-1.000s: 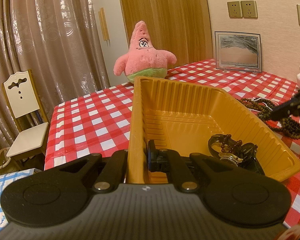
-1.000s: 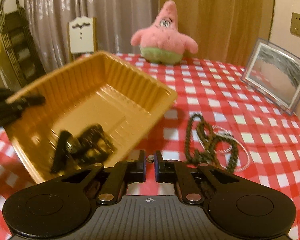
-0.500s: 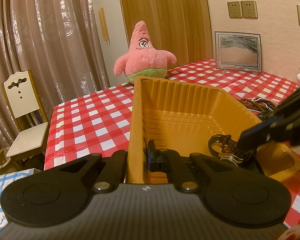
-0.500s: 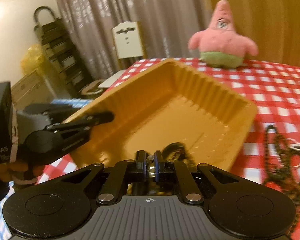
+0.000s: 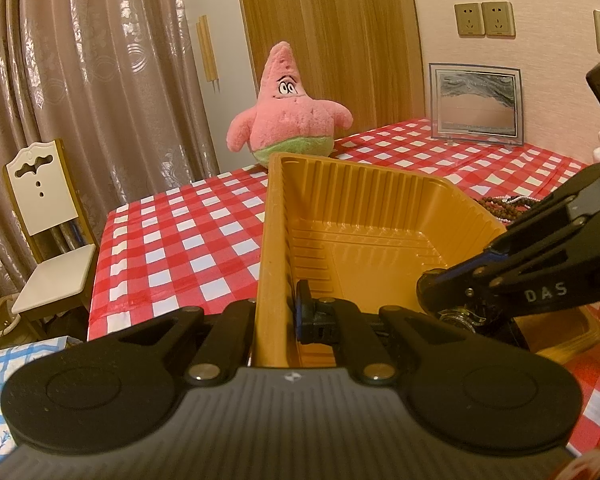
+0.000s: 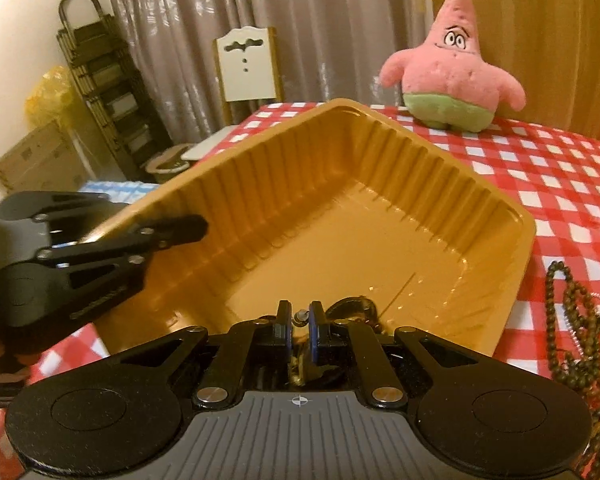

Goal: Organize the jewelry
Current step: 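Carry the gold bead over the tray and open the right gripper, then grasp a dark wooden bead strand from the pile with the right gripper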

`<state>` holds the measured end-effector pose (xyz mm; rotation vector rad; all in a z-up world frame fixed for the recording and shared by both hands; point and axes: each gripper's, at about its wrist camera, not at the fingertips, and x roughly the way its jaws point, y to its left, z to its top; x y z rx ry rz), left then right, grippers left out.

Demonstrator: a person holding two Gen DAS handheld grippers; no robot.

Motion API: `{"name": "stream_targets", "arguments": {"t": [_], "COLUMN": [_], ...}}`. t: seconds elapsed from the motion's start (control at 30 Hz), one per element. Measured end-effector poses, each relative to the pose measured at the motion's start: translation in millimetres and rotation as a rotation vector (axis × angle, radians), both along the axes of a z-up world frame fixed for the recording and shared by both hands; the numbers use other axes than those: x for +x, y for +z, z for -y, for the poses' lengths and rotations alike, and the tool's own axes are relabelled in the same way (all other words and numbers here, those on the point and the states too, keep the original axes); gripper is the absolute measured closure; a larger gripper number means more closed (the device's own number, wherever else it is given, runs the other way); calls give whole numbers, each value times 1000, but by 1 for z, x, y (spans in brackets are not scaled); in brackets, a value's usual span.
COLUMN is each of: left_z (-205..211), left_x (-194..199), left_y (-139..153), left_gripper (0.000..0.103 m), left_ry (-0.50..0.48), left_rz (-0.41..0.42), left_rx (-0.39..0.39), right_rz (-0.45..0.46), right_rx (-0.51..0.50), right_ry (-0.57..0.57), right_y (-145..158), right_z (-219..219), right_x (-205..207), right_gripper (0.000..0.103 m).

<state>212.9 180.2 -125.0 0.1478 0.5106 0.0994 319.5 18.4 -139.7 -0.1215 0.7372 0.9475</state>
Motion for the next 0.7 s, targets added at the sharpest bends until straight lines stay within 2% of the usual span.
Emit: {"name": "stream_targets", "arguments": {"t": [0.1,0.2,0.47,0.7], "left_z": [0,0,0,0], "left_x": [0,0,-1,0], "left_y": [0,0,0,1], "left_gripper": [99,99,99,98], "left_ry": [0,-1,7,9], "left_rz": [0,0,-2,-4], "left_rx": [-1,1,-4,-4], "right_rz": [20,6,-36,-74], "right_rx": [-11,10,67,3], "right_ry": [-4,-25,-101,-245], "right_y": [1,4,21,13], "right_z": [-1,6,56,116], "right_x": [-1,-1,-13,-19], "right_gripper": [90,73,72,72]}}
